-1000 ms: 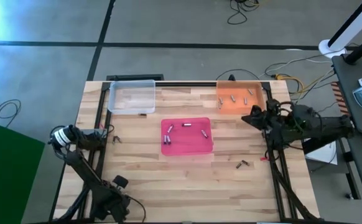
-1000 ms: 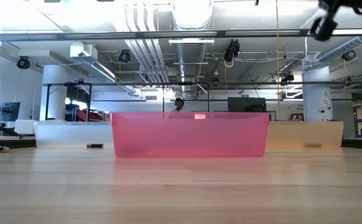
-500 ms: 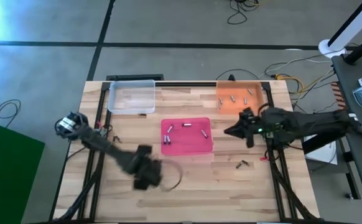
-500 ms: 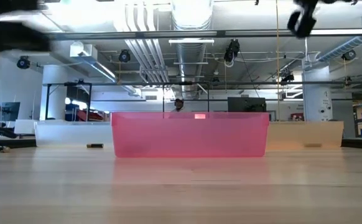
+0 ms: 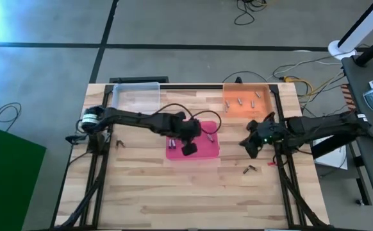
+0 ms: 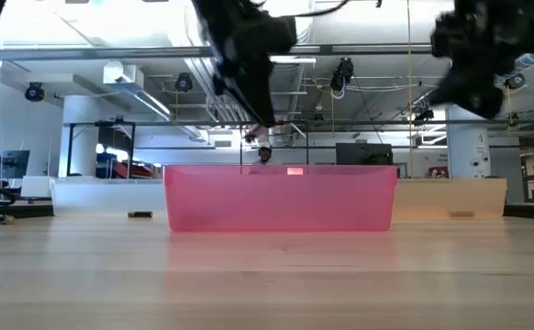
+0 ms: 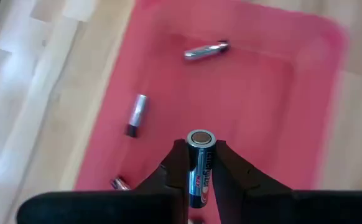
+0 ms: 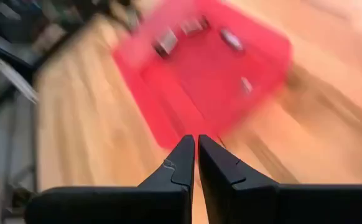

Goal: Sort batteries
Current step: Put the silver battery into the pink bin, then put the black battery into the transparent bin

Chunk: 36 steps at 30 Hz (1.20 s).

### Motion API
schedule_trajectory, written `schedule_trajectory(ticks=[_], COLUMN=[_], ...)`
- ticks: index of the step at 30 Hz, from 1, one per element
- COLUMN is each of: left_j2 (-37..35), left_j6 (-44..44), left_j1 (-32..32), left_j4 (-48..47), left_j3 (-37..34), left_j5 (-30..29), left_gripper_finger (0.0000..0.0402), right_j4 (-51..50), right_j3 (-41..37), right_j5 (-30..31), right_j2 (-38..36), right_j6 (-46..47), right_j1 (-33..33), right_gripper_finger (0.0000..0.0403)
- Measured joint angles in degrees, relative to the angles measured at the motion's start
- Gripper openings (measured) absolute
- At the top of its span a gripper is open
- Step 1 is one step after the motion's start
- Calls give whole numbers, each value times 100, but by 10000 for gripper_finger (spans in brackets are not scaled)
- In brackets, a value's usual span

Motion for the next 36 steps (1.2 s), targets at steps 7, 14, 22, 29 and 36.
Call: schedule_trajectory(ticks=[7,14,22,29,36], left_j2=[476,858,861,109,-690], left_j6=[462,572,484,653,614], left_j1=[122,126,116,-123,-319], left_j4=[175,392,411,446,379], left_j3=[-5,-11,-18,-27,-266], left_j5=[-26,-51,-54,-491,-1161], left_gripper_finger=[27,62,152,190,185], right_j4=[-282,-348,-572,-1114,-1038], right_j3=[6,22,22,20,15], right_j5=[-755,-490,919,1061,1220], right_j2=[283,1025,1464,2140,3006], right_j6=[538,852,2492,3346,3129], right_j1=[829,2379,4200,4690,4694], right_gripper_finger=[38,111,144,137,120])
